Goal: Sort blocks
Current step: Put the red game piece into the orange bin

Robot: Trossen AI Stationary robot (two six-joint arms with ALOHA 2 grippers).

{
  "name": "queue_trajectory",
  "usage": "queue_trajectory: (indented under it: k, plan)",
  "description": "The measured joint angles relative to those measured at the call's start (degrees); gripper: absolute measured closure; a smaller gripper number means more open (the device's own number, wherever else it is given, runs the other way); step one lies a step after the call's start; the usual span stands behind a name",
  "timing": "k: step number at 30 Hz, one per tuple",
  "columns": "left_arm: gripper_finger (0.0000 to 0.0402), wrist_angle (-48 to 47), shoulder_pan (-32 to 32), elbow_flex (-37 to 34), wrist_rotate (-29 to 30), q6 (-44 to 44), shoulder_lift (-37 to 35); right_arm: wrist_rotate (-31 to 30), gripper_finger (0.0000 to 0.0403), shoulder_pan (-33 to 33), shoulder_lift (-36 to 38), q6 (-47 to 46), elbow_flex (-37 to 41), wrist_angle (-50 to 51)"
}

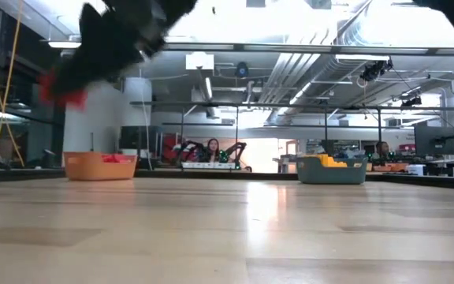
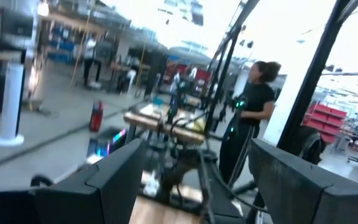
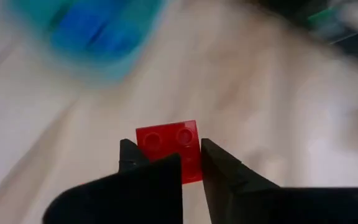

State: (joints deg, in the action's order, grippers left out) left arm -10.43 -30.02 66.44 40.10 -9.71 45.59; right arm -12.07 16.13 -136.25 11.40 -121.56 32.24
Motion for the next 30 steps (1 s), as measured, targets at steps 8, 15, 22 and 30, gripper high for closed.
queue_trajectory:
  k: [8,15,22,30]
  plan:
    - [0.0126,-2.9,-1.0,0.7,-1.3,5.5,-4.5,-4.6,0.0401,-11.2,0.3,-8.5,-7.3,-13.6]
    - [0.0126,-8.4,-1.0,0.7,-2.4,5.1,-5.2,-5.5,0.0402,-19.8,-2.3,-19.9,-6.3,-22.6]
    - [0.0126,-8.4,-0.3,0.7,1.1,4.1,-5.0,3.2,0.0403,-25.4,-9.2,-24.0,-6.2,-35.0]
    - [0.0126,-8.2,1.0,0.7,13.5,0.7,-4.1,6.2,0.0403,-31.0,-14.4,-34.4,-6.2,-49.4]
